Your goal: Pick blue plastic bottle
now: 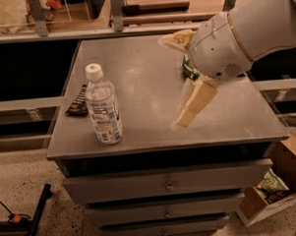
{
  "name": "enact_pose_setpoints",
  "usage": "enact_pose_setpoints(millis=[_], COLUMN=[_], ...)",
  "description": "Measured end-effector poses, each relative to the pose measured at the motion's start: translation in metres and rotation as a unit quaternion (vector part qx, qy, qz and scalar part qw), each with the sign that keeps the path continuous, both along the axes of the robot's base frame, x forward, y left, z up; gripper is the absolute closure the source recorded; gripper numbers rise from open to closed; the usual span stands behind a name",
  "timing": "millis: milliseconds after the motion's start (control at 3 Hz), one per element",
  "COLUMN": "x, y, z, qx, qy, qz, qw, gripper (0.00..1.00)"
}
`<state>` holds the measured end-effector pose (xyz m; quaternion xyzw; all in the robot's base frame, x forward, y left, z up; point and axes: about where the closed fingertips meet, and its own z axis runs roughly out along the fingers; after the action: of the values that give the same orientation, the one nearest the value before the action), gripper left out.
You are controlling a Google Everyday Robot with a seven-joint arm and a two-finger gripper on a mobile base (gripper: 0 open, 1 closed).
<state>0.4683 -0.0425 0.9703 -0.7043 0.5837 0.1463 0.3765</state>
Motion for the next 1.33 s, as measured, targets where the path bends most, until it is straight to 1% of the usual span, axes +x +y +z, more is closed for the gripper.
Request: enact_pose_setpoints(millis=[333, 667, 1000, 1333], x=[0.032, 0.056, 0.056, 0.048], y=[0.041, 0.076, 0.097, 0.107], z=[-0.019, -0.038, -0.057, -0.069], qx=[0.052, 0.095, 0.129, 0.165], qy=[-0.011, 0.015, 0.08, 0.137], qz=[0.033, 0.059, 0.078, 0.096], qw=[0.998, 0.9936, 0.9854, 0.9719], gripper=[0.0, 0.0, 0.0, 0.0])
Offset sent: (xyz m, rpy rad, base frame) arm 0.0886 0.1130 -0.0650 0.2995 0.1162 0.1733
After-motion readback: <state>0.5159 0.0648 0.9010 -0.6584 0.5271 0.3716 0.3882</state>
